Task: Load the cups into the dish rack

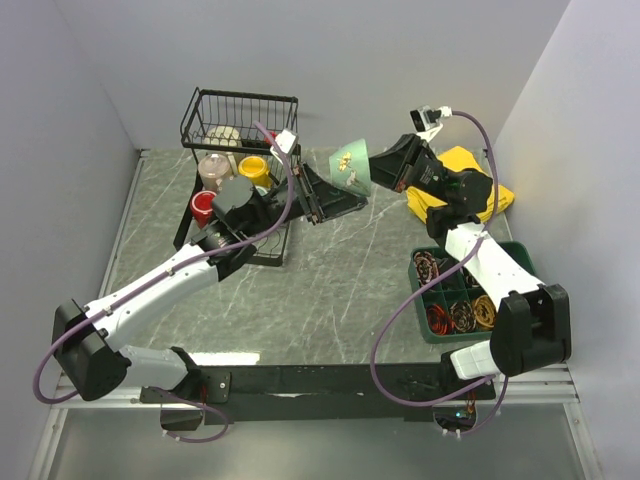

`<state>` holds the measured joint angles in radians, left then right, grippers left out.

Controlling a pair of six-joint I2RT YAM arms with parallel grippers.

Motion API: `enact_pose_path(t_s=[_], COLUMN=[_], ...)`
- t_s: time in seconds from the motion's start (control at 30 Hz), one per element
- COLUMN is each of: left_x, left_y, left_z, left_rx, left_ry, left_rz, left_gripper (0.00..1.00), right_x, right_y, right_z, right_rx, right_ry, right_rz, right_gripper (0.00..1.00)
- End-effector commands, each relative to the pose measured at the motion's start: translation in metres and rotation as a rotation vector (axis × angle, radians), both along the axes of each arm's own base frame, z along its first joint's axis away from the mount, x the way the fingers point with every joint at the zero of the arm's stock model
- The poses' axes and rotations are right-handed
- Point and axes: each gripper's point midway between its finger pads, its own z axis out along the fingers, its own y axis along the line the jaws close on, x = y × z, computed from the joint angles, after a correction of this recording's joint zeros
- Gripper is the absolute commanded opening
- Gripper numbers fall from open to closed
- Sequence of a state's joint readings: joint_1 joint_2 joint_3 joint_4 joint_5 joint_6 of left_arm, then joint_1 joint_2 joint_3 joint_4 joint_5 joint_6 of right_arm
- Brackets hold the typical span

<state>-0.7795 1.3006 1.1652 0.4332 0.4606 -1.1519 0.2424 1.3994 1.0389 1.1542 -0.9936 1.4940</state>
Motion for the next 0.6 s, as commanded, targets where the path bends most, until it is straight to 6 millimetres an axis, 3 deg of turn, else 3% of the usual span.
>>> enact_pose_path(t_s=[0.0,0.03,0.1,0.13,0.2,0.23,0.33,0.5,0.57], left_x=[0.003,0.005,0.004,0.005,0.002,0.003,0.000,0.002,0.006], left_y=[0.014,0.016,0.022,0.025,0.031,0.034,0.042,0.060,0.064], left_z=[0.039,0.039,0.041,0.043,0.045,0.044,0.045,0.040,0.027], left_rx=[-0.083,-0.082,-0.096,-0.104,-0.108,-0.106,-0.113,-0.117,-0.087], left_ry=[-0.095,-0.104,-0.118,-0.128,-0.139,-0.143,-0.150,-0.141,-0.120], left_rz=[0.078,0.097,0.117,0.136,0.151,0.167,0.185,0.225,0.248], left_gripper=[0.13,0.04,0.01,0.01,0.01,0.01,0.01,0.01,0.01], right_x=[-0.021,-0.021,-0.022,-0.022,-0.023,-0.022,-0.019,-0.022,-0.024], right_y=[0.005,0.006,0.006,0.006,0.007,0.007,0.008,0.009,0.008], right_z=[-0.001,-0.004,-0.006,-0.007,-0.010,-0.013,-0.017,-0.026,-0.031], right_rx=[-0.029,-0.037,-0.047,-0.052,-0.063,-0.070,-0.090,-0.136,-0.168], right_ry=[-0.125,-0.122,-0.127,-0.126,-0.131,-0.118,-0.117,-0.153,-0.192], right_rz=[0.033,0.037,0.040,0.042,0.044,0.043,0.035,0.035,0.028], right_gripper=[0.00,0.00,0.05,0.18,0.33,0.45,0.66,0.76,0.78])
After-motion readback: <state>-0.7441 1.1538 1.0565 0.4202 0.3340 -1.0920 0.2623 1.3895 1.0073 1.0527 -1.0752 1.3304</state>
